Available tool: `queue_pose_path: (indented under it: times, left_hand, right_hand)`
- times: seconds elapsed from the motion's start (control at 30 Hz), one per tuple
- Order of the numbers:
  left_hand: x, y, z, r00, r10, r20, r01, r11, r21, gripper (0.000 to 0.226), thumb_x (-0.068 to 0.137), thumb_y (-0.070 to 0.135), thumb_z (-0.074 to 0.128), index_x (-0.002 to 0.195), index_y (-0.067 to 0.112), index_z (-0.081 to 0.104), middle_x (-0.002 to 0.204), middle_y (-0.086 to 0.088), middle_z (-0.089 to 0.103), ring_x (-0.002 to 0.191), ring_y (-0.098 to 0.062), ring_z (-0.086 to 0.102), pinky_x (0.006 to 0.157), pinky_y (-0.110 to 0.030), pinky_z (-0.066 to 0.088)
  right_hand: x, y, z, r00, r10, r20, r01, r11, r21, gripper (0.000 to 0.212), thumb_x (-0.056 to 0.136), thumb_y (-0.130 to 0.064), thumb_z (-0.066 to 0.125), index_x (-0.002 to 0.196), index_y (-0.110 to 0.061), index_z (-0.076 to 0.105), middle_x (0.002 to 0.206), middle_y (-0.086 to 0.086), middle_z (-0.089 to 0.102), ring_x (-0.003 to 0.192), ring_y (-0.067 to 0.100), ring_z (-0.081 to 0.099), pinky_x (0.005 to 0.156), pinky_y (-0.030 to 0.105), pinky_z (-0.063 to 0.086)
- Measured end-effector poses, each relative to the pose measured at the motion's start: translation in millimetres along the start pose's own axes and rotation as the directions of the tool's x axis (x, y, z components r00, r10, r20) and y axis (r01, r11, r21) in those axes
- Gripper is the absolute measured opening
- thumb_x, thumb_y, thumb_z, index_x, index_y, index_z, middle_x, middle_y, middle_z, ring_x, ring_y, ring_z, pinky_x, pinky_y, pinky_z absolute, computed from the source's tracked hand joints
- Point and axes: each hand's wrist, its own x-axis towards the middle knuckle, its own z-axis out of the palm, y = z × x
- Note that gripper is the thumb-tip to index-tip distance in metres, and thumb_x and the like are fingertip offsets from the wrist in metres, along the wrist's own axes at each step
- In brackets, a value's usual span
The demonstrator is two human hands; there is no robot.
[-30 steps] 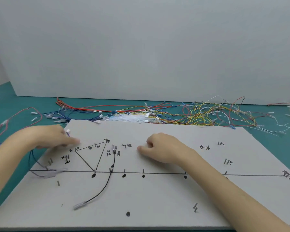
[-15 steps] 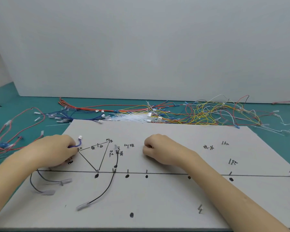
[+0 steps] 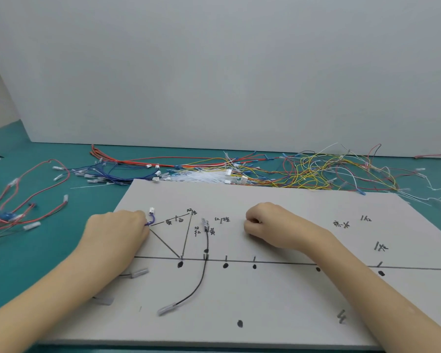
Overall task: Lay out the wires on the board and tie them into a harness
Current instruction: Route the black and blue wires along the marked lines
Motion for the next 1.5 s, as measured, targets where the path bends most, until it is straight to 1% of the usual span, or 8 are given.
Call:
queue_pose_path:
  times: [0.33,0.43,0.63,0.77,0.93,1.1,1.3,1.5]
  left_hand:
    - [9,45,-21,0.997,0.068,-0.047,-0.073,0.991,-0.113,0.022,0.101,0.031,0.031,0.082,0.023,0.038,0.074,0.007,0.044,0.078,-0.023,0.056,0.049,-0.028,0.022]
    - [8,39,-24,0.998,0.055,-0.038,-0.065,0.925,-0.375,0.032,0.098,0.043,0.035,0.076,0.02,0.044,0.07,0.007,0.048,0.069,-0.021,0.051,0.053,-0.03,0.03]
    - [6,23,-46,0.967,0.217,0.133,0.025,0.441,-0.897,0.055,0.081,0.066,0.058,0.063,0.018,0.038,0.048,0.01,0.037,0.043,-0.01,0.032,0.049,-0.027,0.024]
    - [-2,26,-59,0.892,0.423,0.161,0.178,0.0,-0.984,0.046,0.082,0.052,0.062,0.058,0.023,0.034,0.06,0.006,0.023,0.044,-0.011,0.018,0.039,-0.017,0.015]
    - [-3,31,-62,0.932,0.344,0.113,0.2,-0.23,-0.952,0.047,0.083,0.027,0.07,0.06,0.024,0.028,0.06,0.004,0.017,0.043,-0.01,0.013,0.036,-0.015,0.014]
    - [-1,30,-62,0.96,0.27,0.071,0.18,-0.402,-0.898,0.047,0.072,0.032,0.071,0.062,0.024,0.026,0.064,0.002,0.014,0.041,-0.007,0.014,0.034,-0.014,0.017]
    - [-4,29,-57,0.944,0.3,0.136,0.233,-0.317,-0.919,0.02,0.069,0.036,0.069,0.076,0.017,0.07,0.061,0.005,0.047,0.04,-0.006,0.021,0.035,-0.013,0.021]
    - [2,2,-61,0.928,0.342,0.148,0.234,-0.225,-0.946,0.033,0.069,0.044,0.079,0.084,0.015,0.078,0.055,0.006,0.03,0.042,-0.005,0.022,0.035,-0.012,0.019]
  right_hand:
    - [-18,40,-12,0.992,0.12,-0.032,-0.119,0.992,0.045,0.039,0.092,-0.017,0.048,0.06,-0.016,0.026,0.062,0.002,0.027,0.059,0.018,0.023,0.056,0.034,0.021]
    - [-16,42,-13,0.986,0.169,-0.001,-0.169,0.985,0.03,0.038,0.092,-0.019,0.047,0.06,-0.015,0.028,0.063,0.003,0.03,0.059,0.019,0.026,0.056,0.033,0.022]
    - [-14,20,-27,0.958,0.248,-0.142,-0.267,0.954,-0.137,0.017,0.093,-0.032,0.048,0.09,-0.016,0.054,0.09,0.0,0.053,0.084,0.021,0.051,0.069,0.033,0.04]
    - [-11,-31,-23,0.959,0.057,-0.279,0.116,0.817,0.565,0.02,0.097,-0.029,0.049,0.109,-0.02,0.063,0.086,-0.007,0.056,0.066,-0.002,0.05,0.061,0.017,0.039]
    - [-8,-56,-8,0.997,-0.07,0.017,0.02,0.498,0.867,0.034,0.1,-0.037,0.046,0.108,-0.014,0.07,0.092,0.004,0.064,0.064,0.014,0.05,0.054,0.025,0.039]
    - [-11,-41,-10,0.98,-0.192,0.055,0.037,0.444,0.895,0.031,0.096,-0.034,0.054,0.102,-0.01,0.073,0.104,0.0,0.072,0.069,0.014,0.048,0.055,0.021,0.039]
    - [-12,-29,-15,0.991,-0.12,-0.058,0.077,0.156,0.985,0.014,0.085,-0.021,0.066,0.089,-0.012,0.077,0.073,0.002,0.068,0.057,0.005,0.053,0.048,0.015,0.042]
    - [-12,-12,-24,0.987,0.115,-0.114,0.088,0.21,0.974,0.022,0.078,-0.029,0.073,0.075,-0.008,0.069,0.058,0.005,0.062,0.042,0.01,0.055,0.036,0.017,0.041]
